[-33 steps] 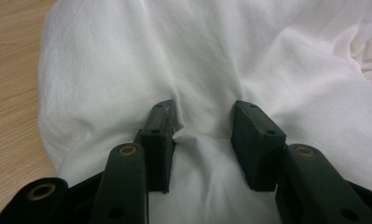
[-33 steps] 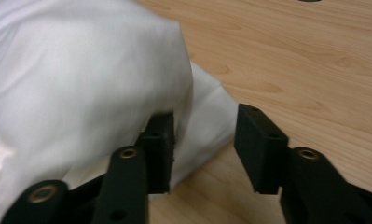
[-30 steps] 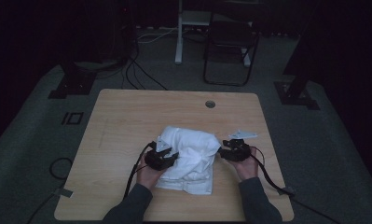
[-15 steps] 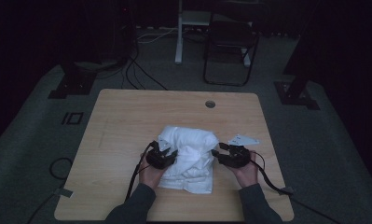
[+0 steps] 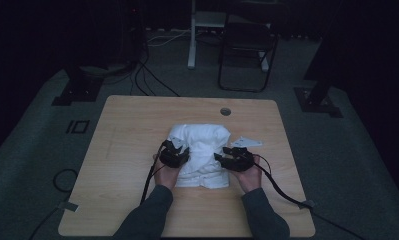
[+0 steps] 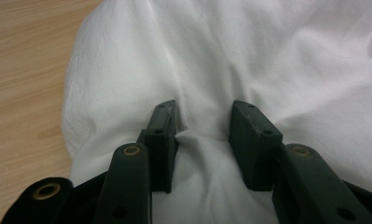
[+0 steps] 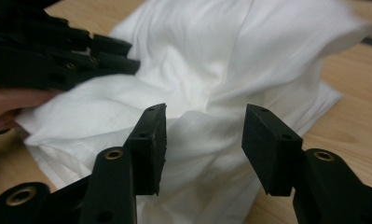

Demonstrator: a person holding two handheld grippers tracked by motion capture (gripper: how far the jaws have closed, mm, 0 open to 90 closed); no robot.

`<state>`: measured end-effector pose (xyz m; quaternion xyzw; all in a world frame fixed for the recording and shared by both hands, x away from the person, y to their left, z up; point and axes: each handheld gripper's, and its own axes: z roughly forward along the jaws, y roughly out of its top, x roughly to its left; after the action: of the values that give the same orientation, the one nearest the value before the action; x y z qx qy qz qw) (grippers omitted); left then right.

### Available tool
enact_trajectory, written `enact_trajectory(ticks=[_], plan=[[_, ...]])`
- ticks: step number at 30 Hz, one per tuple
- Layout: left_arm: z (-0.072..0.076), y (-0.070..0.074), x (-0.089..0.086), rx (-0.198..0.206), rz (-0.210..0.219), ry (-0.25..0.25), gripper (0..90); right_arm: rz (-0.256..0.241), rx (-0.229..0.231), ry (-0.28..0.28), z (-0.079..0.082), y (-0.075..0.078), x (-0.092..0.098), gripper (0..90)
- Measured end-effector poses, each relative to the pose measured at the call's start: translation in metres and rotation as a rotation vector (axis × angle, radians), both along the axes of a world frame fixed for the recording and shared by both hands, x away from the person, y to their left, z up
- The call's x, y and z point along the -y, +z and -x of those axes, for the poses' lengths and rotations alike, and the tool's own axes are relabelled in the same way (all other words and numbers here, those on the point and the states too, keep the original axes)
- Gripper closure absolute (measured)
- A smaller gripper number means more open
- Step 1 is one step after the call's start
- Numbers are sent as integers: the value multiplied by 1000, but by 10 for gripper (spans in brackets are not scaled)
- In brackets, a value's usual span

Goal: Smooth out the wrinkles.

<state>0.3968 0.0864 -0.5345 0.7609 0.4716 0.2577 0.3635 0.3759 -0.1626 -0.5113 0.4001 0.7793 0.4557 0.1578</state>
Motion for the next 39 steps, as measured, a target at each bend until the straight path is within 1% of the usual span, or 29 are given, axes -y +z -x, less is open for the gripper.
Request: enact_trajectory(ticks=[1, 2, 3, 6, 7, 8, 9, 10, 11, 13, 14, 15, 16, 17, 18, 19, 21, 22, 23, 24, 26, 27, 28, 29, 30, 31, 34, 37, 39], plan=[[-1, 0, 0, -3, 5, -2, 610, 13, -19, 7, -5, -5, -3, 727], [-1, 1, -1, -2, 7, -6, 610, 13, -19, 7, -5, -5, -3, 727], [0, 1, -2, 0, 7, -9, 609, 55, -18, -22, -3, -7, -3, 877], [1, 1, -4, 2, 25, -10, 607, 62, 3, -40, 5, -6, 0, 887], [1, 2, -5, 0, 27, -12, 604, 61, 18, -62, 14, -4, 9, 889], [0, 2, -6, 1, 36, -11, 604, 61, 18, -62, 14, -4, 9, 889], [1, 2, -7, 2, 44, -13, 597, 76, 13, -86, 23, -4, 20, 890], [1, 2, -7, 6, 50, -17, 597, 76, 13, -86, 23, -4, 20, 890], [2, 3, -8, 9, 57, -26, 591, 80, -3, -87, 26, -7, 25, 890], [4, 4, -9, 22, 60, -39, 580, 115, -34, -88, 31, -13, 31, 891], [5, 5, -9, 29, 59, -35, 563, 146, -48, -111, 33, -17, 35, 837], [6, 7, -10, 31, 65, -32, 563, 146, -48, -111, 33, -17, 35, 837], [7, 9, -12, 30, 83, -36, 536, 108, -36, -149, 33, -14, 40, 675], [9, 11, -14, 33, 100, -40, 536, 108, -36, -149, 33, -14, 40, 675], [14, 16, -15, 42, 105, -48, 526, 72, -19, -153, 34, -10, 42, 631], [16, 18, -16, 47, 109, -55, 513, 20, 28, -143, 35, -2, 42, 581], [24, 25, -16, 61, 120, -84, 497, 5, 69, -125, 37, 7, 38, 549], [24, 25, -16, 61, 120, -84, 485, 5, 69, -125, 37, 7, 38, 549], [32, 29, -16, 78, 126, -106, 484, -5, 107, -86, 39, 12, 28, 527], [32, 29, -16, 78, 126, -106, 479, -5, 107, -86, 39, 12, 28, 527], [41, 32, -16, 89, 128, -125, 478, 14, 117, -54, 39, 10, 17, 525], [47, 32, -15, 80, 137, -156, 482, 22, 113, -30, 35, 3, 7, 529], [47, 32, -15, 80, 137, -156, 482, 22, 113, -30, 35, 3, 7, 529], [53, 29, -11, 68, 132, -192, 483, 27, 95, -13, 30, -4, -1, 535], [53, 29, -11, 68, 132, -192, 483, 27, 95, -13, 30, -4, -1, 535], [55, 25, -6, 60, 119, -214, 483, 37, 84, -9, 27, -7, -3, 537], [57, 15, 5, 38, 86, -244, 478, 114, 10, -22, 11, -27, -13, 556], [55, 7, 14, 39, 53, -231, 476, 123, -4, -35, 4, -34, -15, 556], [52, 5, 16, 44, 50, -219, 478, 114, -12, -46, -3, -38, -16, 557]])
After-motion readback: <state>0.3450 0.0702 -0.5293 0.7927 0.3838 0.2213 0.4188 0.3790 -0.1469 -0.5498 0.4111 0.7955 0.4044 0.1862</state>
